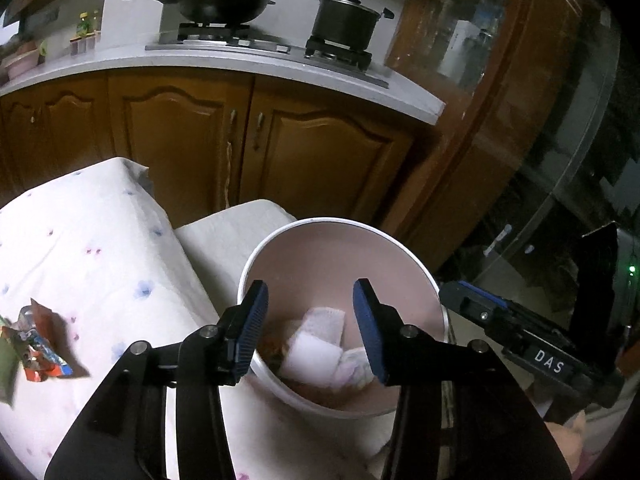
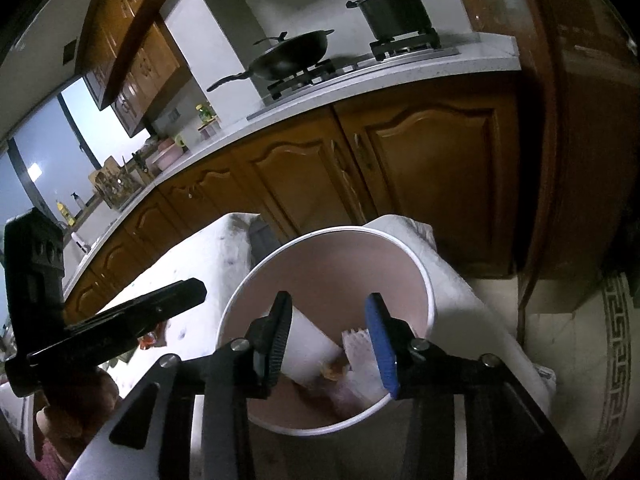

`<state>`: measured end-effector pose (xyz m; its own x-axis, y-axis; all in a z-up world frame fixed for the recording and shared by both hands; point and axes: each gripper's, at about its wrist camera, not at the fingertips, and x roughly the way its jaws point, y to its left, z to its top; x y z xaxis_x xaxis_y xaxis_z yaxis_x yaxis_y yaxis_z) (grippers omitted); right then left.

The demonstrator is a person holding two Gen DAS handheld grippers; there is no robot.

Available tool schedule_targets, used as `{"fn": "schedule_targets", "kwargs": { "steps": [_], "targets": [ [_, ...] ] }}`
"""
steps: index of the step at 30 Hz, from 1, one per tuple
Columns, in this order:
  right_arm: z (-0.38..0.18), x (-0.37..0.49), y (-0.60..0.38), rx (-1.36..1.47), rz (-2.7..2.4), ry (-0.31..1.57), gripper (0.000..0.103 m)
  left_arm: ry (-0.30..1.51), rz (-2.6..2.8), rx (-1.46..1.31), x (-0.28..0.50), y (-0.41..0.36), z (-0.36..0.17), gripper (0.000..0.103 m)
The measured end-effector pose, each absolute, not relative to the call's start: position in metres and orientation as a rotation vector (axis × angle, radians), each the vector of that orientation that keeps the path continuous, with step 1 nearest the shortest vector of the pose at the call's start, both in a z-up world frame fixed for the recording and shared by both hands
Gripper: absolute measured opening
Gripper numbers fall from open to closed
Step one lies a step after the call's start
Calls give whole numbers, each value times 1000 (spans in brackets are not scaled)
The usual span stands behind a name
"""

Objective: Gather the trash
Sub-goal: 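Open both tools over the bin to drop foam block and wrappers, then move both tools back over the table toward the juice pouch and chip bag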

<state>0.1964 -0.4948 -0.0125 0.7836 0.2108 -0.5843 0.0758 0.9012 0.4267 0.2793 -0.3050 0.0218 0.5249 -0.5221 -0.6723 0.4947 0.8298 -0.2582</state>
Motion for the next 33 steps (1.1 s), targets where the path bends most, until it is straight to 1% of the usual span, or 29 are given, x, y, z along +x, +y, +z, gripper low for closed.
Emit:
{"fn": "schedule_targets", "kwargs": {
  "steps": [3,5,7,9,13,18,20,22,24,29,33],
  "targets": [
    [-12,195,-494,458,72,673,42,813,-606,-44,276,-300,22,47],
    [-11,192,-493,463,76,666,50,812,-605,-51,275,-296,22,48],
    [-9,191,-491,465,80,664,60,811,-599,-56,271,-290,23,48],
    [-7,187,-488,469,86,653,64,803,-589,-69,267,-281,24,49],
    [0,179,-481,472,97,622,78,802,-564,-93,258,-258,25,51],
    [8,172,-464,476,129,606,79,804,-525,-126,245,-226,25,51],
    [8,169,-453,483,150,606,81,801,-512,-137,238,-215,25,51],
    [9,168,-441,485,175,611,85,800,-496,-147,233,-203,25,51],
    [9,168,-431,480,200,616,86,799,-477,-156,226,-190,24,51],
    [9,170,-397,441,262,637,86,790,-431,-163,210,-162,22,56],
    [8,171,-377,429,300,649,93,778,-391,-170,199,-138,21,61]
  ]
}}
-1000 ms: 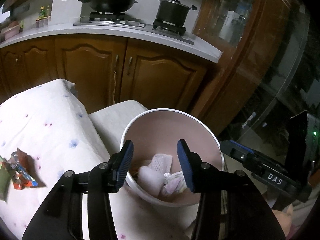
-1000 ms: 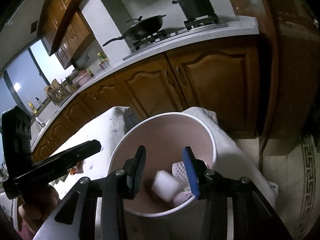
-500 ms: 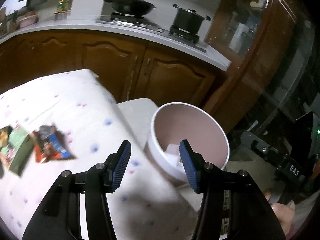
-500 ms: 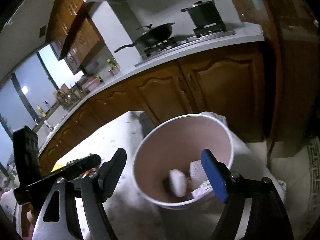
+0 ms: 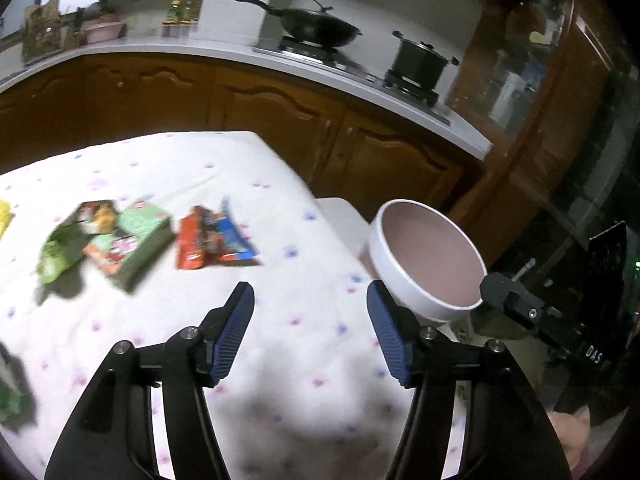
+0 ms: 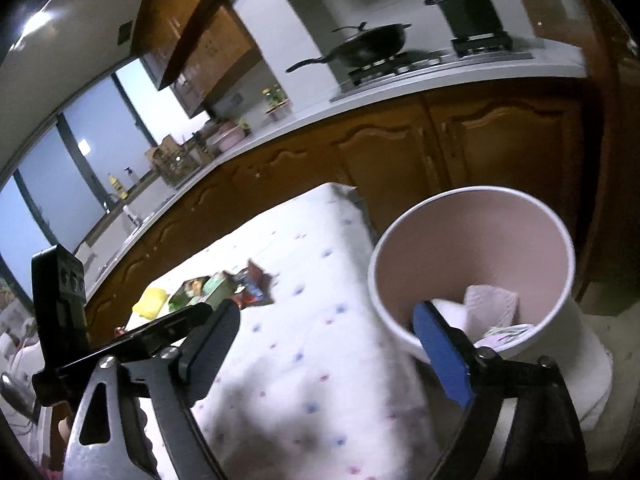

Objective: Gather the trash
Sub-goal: 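Move both tools back over the table toward the juice pouch and chip bag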

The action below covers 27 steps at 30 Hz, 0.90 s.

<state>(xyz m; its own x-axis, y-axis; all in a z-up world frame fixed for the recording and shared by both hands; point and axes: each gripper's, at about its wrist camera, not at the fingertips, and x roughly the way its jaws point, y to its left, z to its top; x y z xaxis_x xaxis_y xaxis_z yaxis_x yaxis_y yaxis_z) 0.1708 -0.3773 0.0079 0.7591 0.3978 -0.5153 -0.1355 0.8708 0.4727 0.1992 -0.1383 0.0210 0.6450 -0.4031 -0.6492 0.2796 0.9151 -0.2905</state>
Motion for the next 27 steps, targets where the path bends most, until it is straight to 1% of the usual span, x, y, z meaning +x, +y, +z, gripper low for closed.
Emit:
{"fn": "schedule_targets", "kwargs": {
  "steps": [6,11,27],
  "targets": [
    [5,171,-354,414,336,666,95,774,-322,-197,188,-96,16,66],
    [4,170,-335,399,360,675,95,781,-277,-227,182,-65,10,66],
    [4,178,-283,339,422,702,95,764,-188,-267,176,-6,10,66]
  ]
}}
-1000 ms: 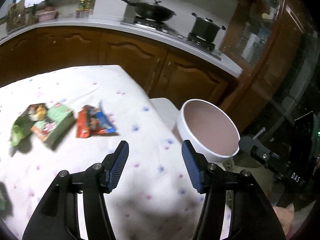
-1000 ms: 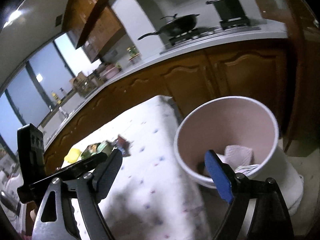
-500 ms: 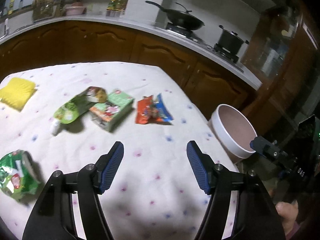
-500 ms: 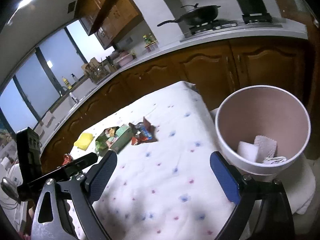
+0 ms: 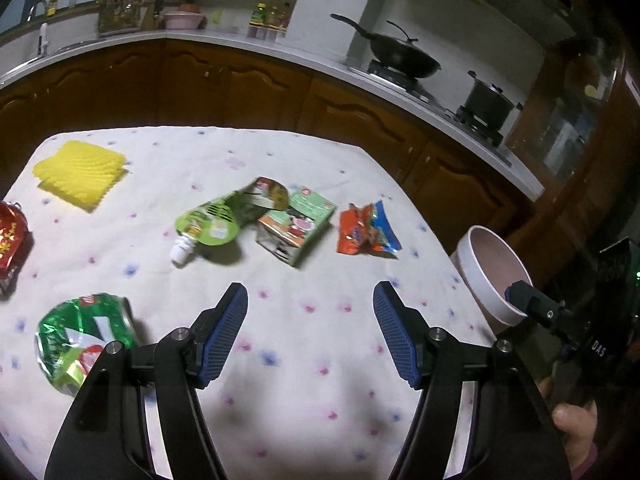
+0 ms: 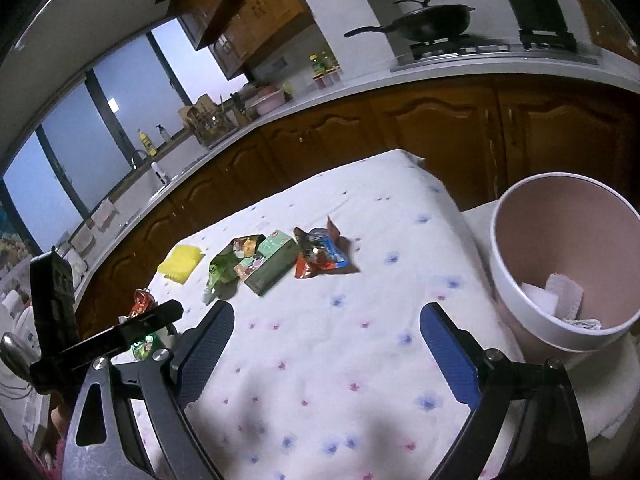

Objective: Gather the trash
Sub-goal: 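Move both tools back over the table toward the juice pouch and chip bag, then grasp the green juice pouch with the left tool while the right tool grasps the orange chip bag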

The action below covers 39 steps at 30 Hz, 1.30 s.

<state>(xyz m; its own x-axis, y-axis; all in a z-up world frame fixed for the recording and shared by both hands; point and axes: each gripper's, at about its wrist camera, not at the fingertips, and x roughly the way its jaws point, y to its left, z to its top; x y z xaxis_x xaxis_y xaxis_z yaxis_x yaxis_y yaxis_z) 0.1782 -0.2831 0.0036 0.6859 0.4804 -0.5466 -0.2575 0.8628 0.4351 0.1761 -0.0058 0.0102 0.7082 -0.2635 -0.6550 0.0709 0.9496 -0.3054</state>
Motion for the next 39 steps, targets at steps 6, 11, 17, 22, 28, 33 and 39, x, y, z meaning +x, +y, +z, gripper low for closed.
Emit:
{"fn": "schedule_targets", "kwargs": {
  "steps": [6,11,17,22,28,33,39],
  "targets": [
    [2,188,-270,327,435,710,95,756,-158,-271,183,9,13,66],
    [0,200,-256,306,449,727,95,761,-135,-265,192,18,12,66],
    [-4,217,-245,283,452,747,95,790,-103,-254,210,25,9,66],
    [-8,237,-238,280,457,764,95,806,-66,-246,230,28,8,66],
    [-12,260,-228,259,463,776,94,824,-57,-211,255,25,6,66],
    [-19,278,-218,223,464,796,86,846,-39,-163,278,22,-2,66],
    [-36,299,-203,170,451,847,62,866,-29,-152,295,24,-12,61]
  ]
}}
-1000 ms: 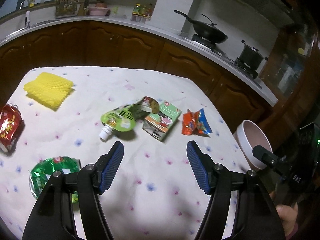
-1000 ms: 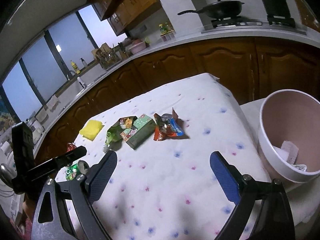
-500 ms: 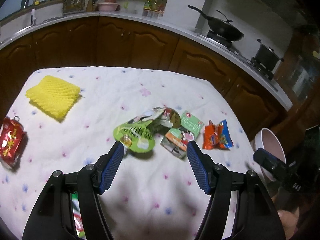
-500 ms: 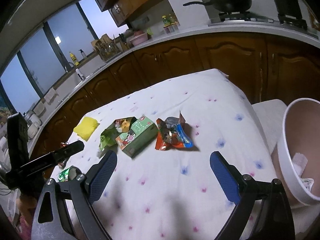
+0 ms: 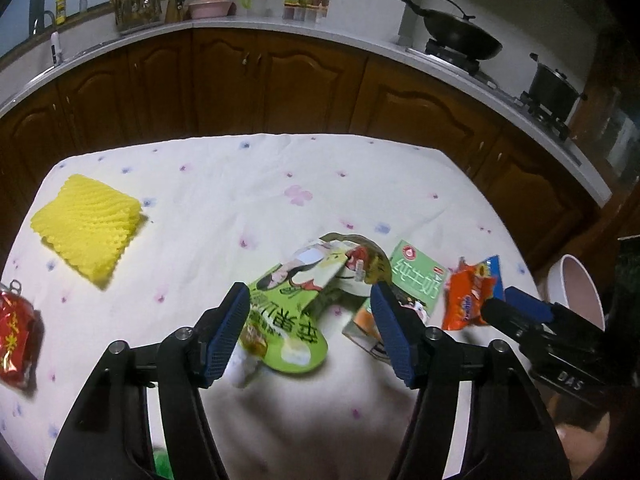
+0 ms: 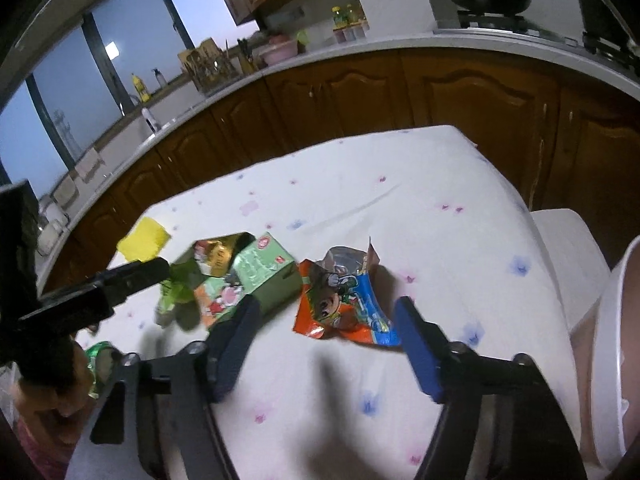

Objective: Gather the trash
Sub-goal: 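Grasp the green juice pouch with the left tool while the right tool grasps the orange chip bag, then carry the juice pouch and chip bag over the bin with both tools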

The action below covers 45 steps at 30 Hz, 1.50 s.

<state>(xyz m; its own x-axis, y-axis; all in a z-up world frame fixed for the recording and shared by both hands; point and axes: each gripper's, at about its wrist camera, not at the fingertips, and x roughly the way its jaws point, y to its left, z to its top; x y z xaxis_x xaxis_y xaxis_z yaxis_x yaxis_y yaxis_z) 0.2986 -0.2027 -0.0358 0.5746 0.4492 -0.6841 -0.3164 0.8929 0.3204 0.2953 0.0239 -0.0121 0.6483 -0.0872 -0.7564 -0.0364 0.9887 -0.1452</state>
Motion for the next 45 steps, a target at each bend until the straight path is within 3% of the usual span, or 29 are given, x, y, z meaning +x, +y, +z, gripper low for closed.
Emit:
{"fn": "schedule_targets", "kwargs": {
  "steps": [2,3,4,5,8,14,28,45],
  "targets": [
    [-42,305,-201,164,444,862,54,881,-21,-138,302,23,-18,54],
    [-44,308,-201,160,439,869,45,893,-27,-138,305,23,-22,50],
    [-46,309,-201,161,440,873,35,903,-33,-136,308,22,-25,35],
    [-47,310,-202,165,443,871,34,913,-38,-130,310,21,-28,28],
    [-45,305,-203,146,438,853,25,902,-48,-94,309,15,-28,19],
    [-41,297,-214,182,446,835,18,859,-43,-66,300,11,-17,6],
    [-4,249,-247,239,467,756,17,761,-149,-198,252,15,29,4],
    [11,193,-316,289,371,703,17,754,-330,-164,216,-68,44,4]
  ]
}}
